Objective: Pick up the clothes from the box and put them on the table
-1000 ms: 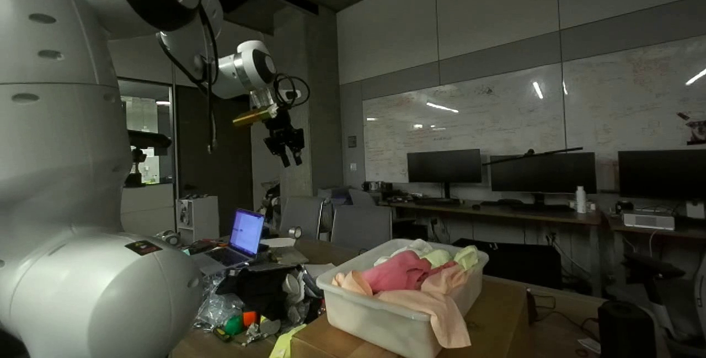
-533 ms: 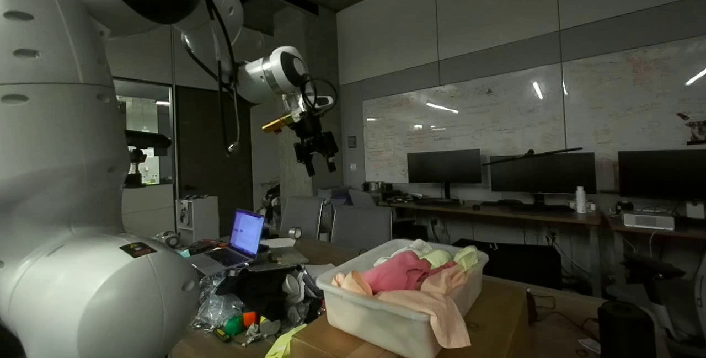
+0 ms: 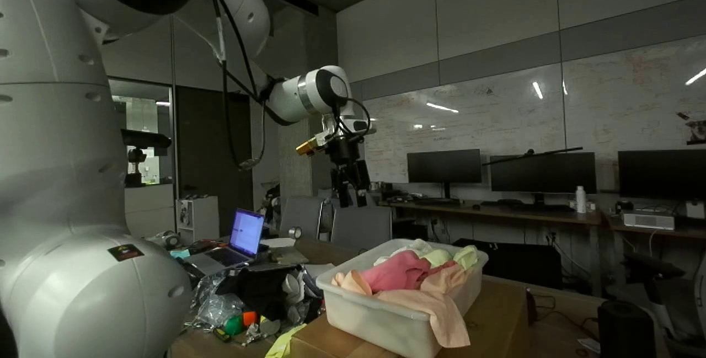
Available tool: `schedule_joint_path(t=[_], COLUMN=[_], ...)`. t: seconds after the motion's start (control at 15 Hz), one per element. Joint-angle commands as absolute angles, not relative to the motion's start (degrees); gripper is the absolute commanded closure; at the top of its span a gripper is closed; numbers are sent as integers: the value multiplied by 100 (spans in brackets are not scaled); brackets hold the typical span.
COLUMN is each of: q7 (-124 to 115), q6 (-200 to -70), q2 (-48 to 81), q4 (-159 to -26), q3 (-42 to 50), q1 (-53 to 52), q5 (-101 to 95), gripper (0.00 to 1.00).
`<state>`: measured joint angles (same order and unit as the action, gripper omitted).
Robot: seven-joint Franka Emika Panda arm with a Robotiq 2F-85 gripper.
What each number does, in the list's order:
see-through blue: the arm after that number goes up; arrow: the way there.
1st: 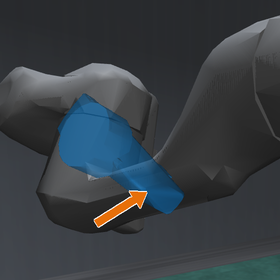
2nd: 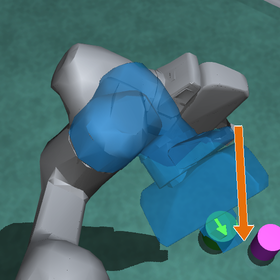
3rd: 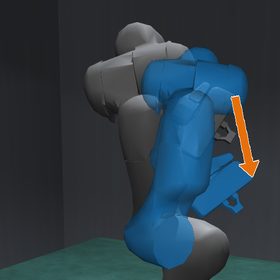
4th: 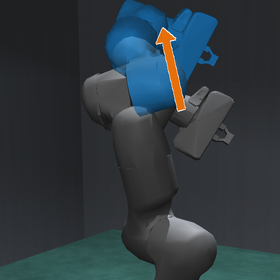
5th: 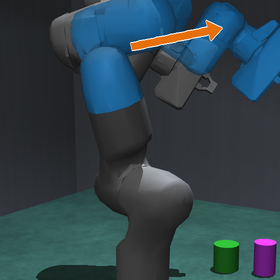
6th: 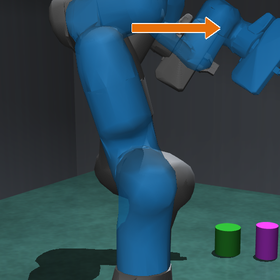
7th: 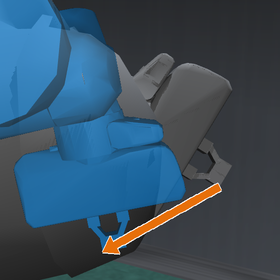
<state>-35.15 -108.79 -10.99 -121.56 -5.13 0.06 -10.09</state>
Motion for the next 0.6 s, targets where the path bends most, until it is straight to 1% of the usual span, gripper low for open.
schedule_joint_path(t=[0.0,0.53], q7=[-3690,-3670], q6=[-11101,-11780], q2=[-1177,-861], q4=[-12569,-13016], q3=[-263,37], q1=[201,447], q5=[-677,-408], gripper=[0,0])
